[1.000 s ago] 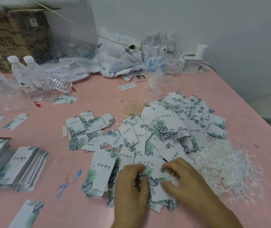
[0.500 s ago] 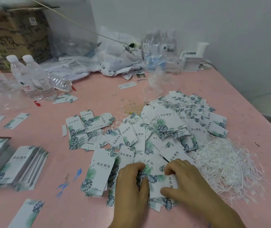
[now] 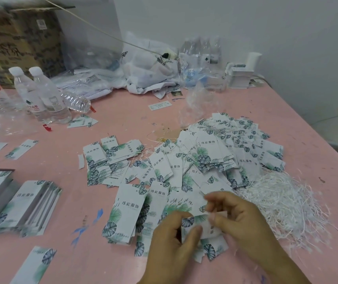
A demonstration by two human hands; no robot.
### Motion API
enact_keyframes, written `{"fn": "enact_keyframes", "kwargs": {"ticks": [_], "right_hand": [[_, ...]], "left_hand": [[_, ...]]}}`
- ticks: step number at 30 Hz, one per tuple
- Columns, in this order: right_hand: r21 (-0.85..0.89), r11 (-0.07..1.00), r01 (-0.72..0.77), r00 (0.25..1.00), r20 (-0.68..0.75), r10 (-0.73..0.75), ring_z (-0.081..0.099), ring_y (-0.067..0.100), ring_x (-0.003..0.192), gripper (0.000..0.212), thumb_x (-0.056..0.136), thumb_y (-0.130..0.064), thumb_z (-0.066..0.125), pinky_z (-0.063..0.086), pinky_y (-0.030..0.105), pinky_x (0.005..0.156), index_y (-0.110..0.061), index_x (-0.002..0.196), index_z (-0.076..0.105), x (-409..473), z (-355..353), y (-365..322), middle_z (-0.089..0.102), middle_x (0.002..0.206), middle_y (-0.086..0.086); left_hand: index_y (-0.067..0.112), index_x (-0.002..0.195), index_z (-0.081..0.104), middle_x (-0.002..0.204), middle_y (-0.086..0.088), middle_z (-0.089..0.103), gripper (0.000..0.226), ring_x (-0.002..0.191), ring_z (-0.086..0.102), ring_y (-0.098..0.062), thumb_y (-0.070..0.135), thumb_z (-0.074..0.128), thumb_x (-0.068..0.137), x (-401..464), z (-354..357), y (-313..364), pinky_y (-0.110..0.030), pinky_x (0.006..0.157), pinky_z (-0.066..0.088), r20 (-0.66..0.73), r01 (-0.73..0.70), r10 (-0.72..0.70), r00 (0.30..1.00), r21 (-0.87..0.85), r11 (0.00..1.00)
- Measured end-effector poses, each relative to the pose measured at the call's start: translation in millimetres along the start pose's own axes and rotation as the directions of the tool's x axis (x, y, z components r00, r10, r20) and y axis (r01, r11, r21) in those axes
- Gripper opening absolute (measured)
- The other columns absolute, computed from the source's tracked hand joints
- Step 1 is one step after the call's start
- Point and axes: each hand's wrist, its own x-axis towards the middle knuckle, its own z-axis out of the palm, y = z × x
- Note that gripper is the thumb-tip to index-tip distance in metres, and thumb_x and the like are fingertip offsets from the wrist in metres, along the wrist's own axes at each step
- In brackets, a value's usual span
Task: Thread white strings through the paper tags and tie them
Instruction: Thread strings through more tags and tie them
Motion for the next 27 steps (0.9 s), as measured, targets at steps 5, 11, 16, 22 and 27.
{"fn": "enact_keyframes", "kwargs": {"ticks": [5,11,16,22,27], "right_hand": [[0.342,0.926,-0.163,0.982,-0.036,0.186,0.067,0.021,0.072,0.036,0.074,-0.004,0.072,0.054,0.024,0.061,-0.018,0.106,0.066,4,-1,1,0.072,0.092,0.013],[0.237,0.967,-0.09,0.967,-0.211,0.142,0.062,0.017,0.061,0.02,0.083,0.007,0.066,0.051,0.02,0.054,-0.011,0.087,0.072,3,4,-4,0.071,0.073,0.014],[0.141,0.989,-0.039,0.985,-0.164,0.062,0.06,0.011,0.057,0.026,0.082,0.005,0.068,0.049,0.017,0.055,-0.02,0.085,0.074,0,10,-6,0.069,0.068,0.006],[-0.133,0.976,-0.174,0.932,-0.343,0.12,0.064,0.015,0.066,0.02,0.088,-0.02,0.068,0.055,0.025,0.059,-0.039,0.092,0.068,2,-4,6,0.069,0.078,-0.005],[-0.443,0.891,-0.096,0.973,-0.232,-0.01,0.059,0.001,0.071,0.013,0.085,-0.028,0.071,0.045,0.011,0.061,-0.04,0.088,0.066,-4,5,12,0.062,0.083,-0.019]], "left_hand": [[0.029,0.082,0.065,0.078,-0.013,0.074,0.022,0.051,0.065,-0.024,0.017,0.079,0.069,5,0,4,-0.03,0.046,0.052,-0.036,0.273,-0.319,0.947,-0.437,0.857],[-0.005,0.097,0.057,0.079,-0.016,0.073,0.035,0.06,0.063,-0.019,-0.001,0.074,0.067,4,3,13,-0.024,0.055,0.051,0.229,0.372,-0.296,0.927,-0.477,0.796],[-0.003,0.104,0.071,0.092,-0.029,0.071,0.025,0.077,0.068,-0.033,0.006,0.065,0.082,4,-2,13,-0.038,0.071,0.056,0.439,0.518,-0.318,0.84,-0.477,0.711],[-0.01,0.101,0.07,0.103,-0.039,0.066,0.032,0.074,0.07,-0.035,0.018,0.068,0.084,15,-4,11,-0.034,0.06,0.059,0.204,0.424,-0.437,0.876,-0.758,0.496],[-0.011,0.114,0.06,0.106,-0.035,0.067,0.044,0.077,0.072,-0.035,0.022,0.056,0.086,19,-4,-1,-0.032,0.06,0.06,0.022,0.278,-0.476,0.879,-0.835,0.475]]}}
